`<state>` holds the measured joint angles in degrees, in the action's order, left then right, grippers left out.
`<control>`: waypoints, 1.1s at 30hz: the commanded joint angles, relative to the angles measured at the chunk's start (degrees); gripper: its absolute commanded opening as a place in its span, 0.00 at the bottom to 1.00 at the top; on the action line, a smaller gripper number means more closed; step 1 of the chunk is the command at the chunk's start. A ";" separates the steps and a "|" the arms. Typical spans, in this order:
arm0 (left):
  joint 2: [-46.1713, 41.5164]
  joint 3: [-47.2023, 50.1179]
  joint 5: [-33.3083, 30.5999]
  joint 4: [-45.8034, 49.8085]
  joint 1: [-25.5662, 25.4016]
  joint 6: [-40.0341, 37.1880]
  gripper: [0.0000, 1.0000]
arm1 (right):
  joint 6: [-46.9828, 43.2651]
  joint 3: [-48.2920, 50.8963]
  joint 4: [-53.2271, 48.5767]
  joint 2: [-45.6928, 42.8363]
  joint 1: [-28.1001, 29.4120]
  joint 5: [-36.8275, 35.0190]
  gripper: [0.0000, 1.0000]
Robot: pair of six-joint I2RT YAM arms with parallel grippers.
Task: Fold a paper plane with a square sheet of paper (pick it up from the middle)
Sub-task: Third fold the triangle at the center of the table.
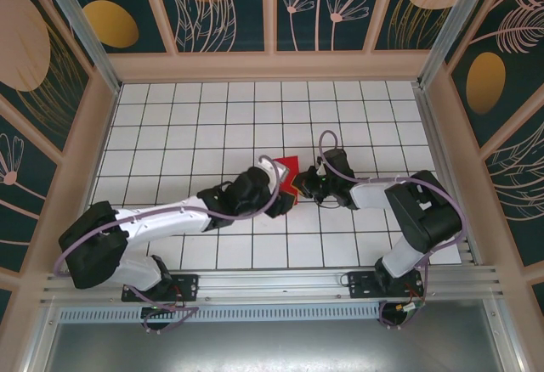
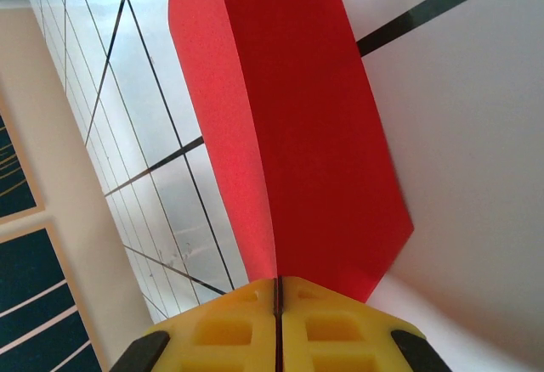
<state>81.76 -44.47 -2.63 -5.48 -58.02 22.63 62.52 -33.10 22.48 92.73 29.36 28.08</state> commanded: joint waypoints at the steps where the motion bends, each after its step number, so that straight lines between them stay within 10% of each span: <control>1: 3.27 -1.07 -10.29 2.02 -2.87 -4.61 0.58 | 0.94 -1.74 -0.86 0.11 0.25 -0.11 0.09; 16: 14.59 -8.15 -17.41 4.84 -8.22 -10.17 0.59 | -0.34 -2.67 -2.03 1.35 0.29 0.51 0.10; 33: 12.95 -7.96 -20.52 4.60 -8.24 -10.51 0.03 | -1.70 -3.55 -3.45 1.43 0.25 0.60 0.11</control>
<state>95.88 -51.77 -21.37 -1.26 -66.02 12.25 61.84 -35.16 20.08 93.80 29.36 28.34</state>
